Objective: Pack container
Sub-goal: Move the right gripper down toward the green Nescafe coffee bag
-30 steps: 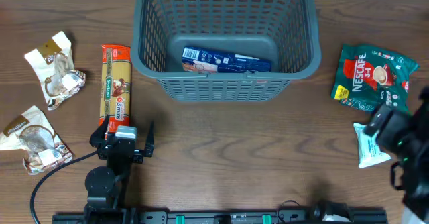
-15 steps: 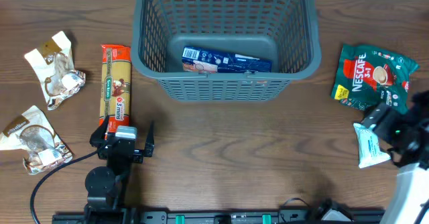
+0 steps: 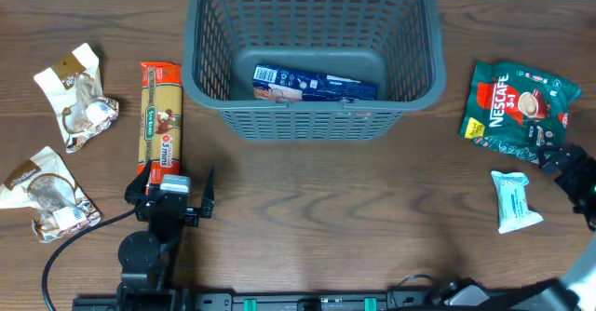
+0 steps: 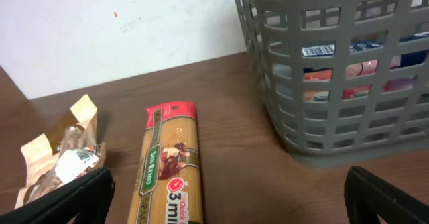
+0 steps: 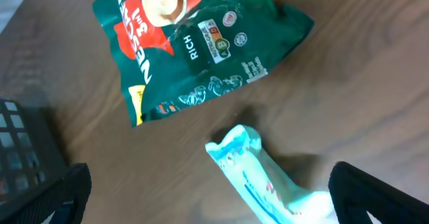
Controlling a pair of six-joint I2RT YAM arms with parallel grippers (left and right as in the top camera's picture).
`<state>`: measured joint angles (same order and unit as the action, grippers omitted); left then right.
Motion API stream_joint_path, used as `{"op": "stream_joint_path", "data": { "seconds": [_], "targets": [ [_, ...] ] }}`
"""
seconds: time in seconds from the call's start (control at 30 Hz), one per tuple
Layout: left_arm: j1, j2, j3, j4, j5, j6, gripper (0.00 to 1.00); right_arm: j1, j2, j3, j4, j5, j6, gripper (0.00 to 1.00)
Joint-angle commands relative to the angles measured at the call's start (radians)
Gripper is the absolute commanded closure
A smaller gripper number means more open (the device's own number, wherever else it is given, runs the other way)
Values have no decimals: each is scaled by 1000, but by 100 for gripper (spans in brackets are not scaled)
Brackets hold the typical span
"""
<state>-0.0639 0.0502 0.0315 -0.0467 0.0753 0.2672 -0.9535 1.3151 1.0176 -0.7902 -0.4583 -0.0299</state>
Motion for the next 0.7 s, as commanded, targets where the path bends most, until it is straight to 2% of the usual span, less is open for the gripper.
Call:
{"op": "stream_joint_path", "data": {
  "seconds": [0.0,0.3,0.67],
  "targets": [
    [-5,-7,-27,-16,11,12,1,-10,50,-1,17,-34,-7,1],
    [-5,-7,-27,-16,11,12,1,-14,140,95,9,69,8,1],
    [-5,-7,-27,-16,11,12,1,20,267,318,-92,183,-35,1]
  ]
}}
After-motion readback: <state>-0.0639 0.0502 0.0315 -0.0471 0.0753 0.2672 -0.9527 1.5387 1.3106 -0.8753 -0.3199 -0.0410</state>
